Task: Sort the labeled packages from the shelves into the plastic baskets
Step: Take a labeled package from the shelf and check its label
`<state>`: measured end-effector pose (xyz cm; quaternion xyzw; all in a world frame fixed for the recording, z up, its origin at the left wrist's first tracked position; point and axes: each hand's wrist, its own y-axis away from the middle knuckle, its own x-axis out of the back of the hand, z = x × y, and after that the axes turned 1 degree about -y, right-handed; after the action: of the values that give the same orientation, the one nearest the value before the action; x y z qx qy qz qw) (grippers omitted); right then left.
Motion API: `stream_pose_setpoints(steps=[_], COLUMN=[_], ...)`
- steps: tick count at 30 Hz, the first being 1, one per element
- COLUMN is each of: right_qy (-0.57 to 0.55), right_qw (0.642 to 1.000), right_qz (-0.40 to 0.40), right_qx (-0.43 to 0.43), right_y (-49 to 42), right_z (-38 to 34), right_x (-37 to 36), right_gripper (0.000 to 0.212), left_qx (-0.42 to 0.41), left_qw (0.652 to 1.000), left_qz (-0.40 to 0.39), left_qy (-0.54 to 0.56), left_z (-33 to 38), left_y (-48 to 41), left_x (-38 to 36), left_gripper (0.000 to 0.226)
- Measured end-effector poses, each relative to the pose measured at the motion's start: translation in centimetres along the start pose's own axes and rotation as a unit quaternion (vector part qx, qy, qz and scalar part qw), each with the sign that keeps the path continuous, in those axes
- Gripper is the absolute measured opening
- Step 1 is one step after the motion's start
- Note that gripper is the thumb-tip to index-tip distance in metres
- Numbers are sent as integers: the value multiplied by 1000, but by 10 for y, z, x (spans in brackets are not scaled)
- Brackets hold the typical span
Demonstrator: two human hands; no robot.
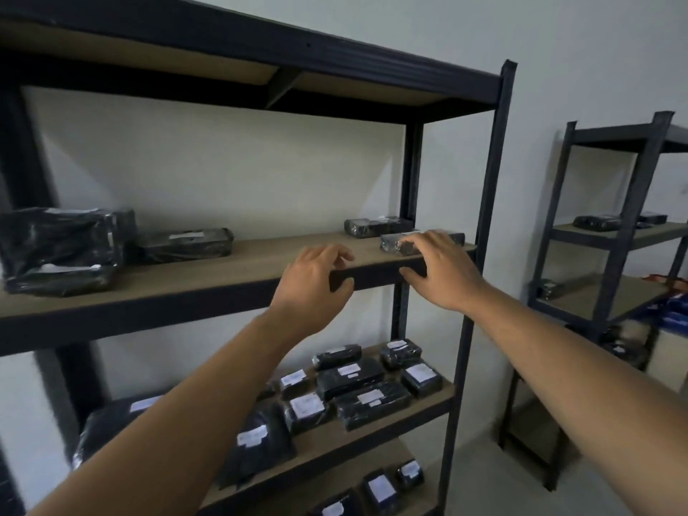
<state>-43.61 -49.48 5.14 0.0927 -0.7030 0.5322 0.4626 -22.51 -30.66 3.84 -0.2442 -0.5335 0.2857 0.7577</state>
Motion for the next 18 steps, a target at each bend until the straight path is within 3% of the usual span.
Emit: stream_pose_setpoints(steps=[9, 18], right_qy=[-45, -165], right_qw=[994, 955], right_qz=[-92, -218], right_qx=[-44, -113], right_y=[-60, -95], right_z=[101, 162], right_x=[6, -12], right_gripper=[66, 68], left_qx=[67, 84], left_qw=[989, 983], left_qz=[-94, -155], left_qy=[-94, -43], left_z=[3, -6], left_y=[-93, -131], left_x=[-67, -81], left_gripper=[50, 55])
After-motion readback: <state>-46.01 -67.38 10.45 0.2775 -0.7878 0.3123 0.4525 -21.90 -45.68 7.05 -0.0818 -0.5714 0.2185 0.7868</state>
